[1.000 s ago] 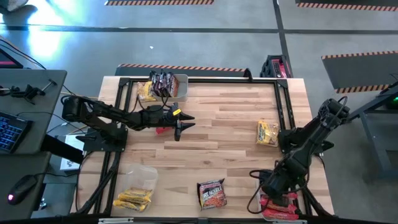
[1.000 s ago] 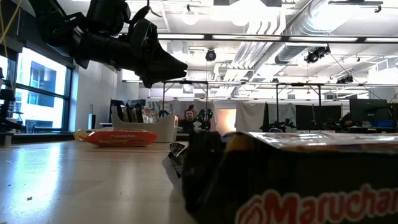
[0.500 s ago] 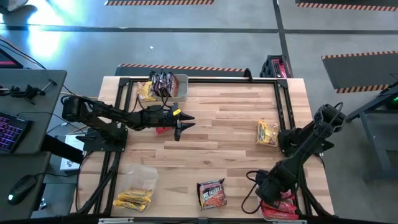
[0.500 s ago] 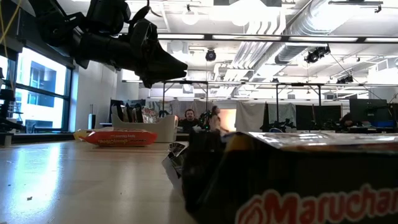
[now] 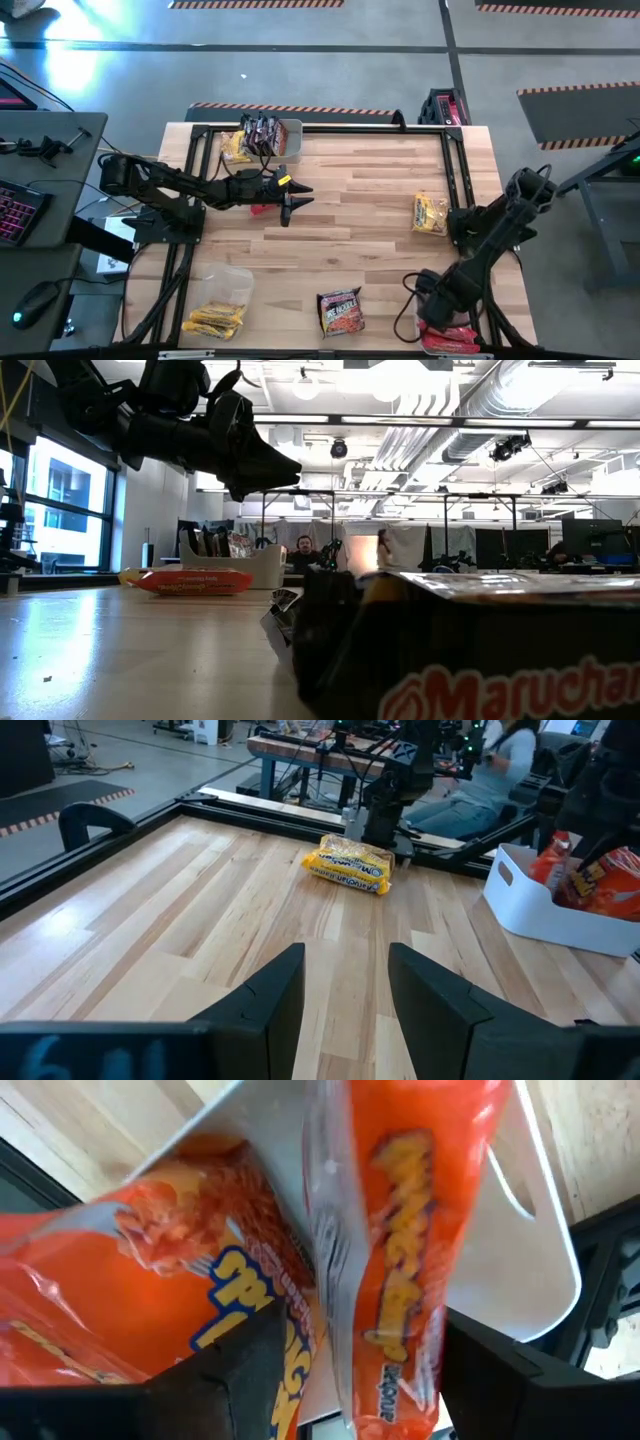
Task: Sort Maruchan noodles
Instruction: Put the right orange noodle pack into the white bin
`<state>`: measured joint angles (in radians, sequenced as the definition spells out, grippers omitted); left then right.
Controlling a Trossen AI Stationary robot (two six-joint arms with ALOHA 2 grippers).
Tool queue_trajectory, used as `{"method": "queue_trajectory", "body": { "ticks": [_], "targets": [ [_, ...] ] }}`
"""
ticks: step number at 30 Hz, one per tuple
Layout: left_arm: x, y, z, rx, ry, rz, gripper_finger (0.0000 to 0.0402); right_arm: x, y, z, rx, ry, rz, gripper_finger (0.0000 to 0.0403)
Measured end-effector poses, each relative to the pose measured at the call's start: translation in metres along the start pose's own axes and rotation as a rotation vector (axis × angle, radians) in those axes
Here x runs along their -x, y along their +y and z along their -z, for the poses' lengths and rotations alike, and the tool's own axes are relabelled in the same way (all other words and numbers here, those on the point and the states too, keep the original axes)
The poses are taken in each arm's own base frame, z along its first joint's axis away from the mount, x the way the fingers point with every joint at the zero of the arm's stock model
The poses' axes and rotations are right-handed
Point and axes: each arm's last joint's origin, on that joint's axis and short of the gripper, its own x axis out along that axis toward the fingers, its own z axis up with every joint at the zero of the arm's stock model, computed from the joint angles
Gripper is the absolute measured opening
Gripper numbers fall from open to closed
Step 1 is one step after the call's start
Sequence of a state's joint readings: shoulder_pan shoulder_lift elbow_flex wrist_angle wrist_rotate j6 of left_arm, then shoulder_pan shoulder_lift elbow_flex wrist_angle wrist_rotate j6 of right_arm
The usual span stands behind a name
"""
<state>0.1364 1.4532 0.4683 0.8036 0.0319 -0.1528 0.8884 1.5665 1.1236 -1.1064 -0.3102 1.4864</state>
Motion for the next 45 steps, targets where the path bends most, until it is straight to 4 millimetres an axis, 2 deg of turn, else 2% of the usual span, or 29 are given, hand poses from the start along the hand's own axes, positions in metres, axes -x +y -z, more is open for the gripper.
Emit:
{"method": "queue_trajectory", "body": {
  "ticks": [8, 17, 21, 28, 35, 45],
  "targets": [
    [0.0, 0.0, 0.0, 0.0, 0.0, 0.0, 0.0135, -0.004, 0.001, 0.01, 0.023, -0.069, 0.009, 0.0207],
    [0.0, 0.0, 0.0, 0.0, 0.002, 0.0, 0.0135, -0.005, 0.006, 0.016, 0.084, -0.071, -0.032, 0.0093],
    [0.0, 0.0, 0.0, 0.0, 0.002, 0.0, 0.0135, -0.004, 0.004, 0.016, 0.13, -0.038, -0.022, 0.0061],
    [0.0, 0.0, 0.0, 0.001, 0.003, 0.0, 0.0135, 0.01, -0.005, 0.016, 0.282, 0.033, -0.048, 0.0066],
    [0.0, 0.0, 0.001, 0.001, 0.006, 0.0, 0.0135, 0.027, -0.016, 0.021, 0.425, 0.016, -0.119, 0.0064],
    [0.0, 0.0, 0.002, -0.008, 0.023, -0.003, 0.0135, 0.024, -0.01, 0.021, 0.586, -0.01, -0.142, 0.0064]
  ]
}}
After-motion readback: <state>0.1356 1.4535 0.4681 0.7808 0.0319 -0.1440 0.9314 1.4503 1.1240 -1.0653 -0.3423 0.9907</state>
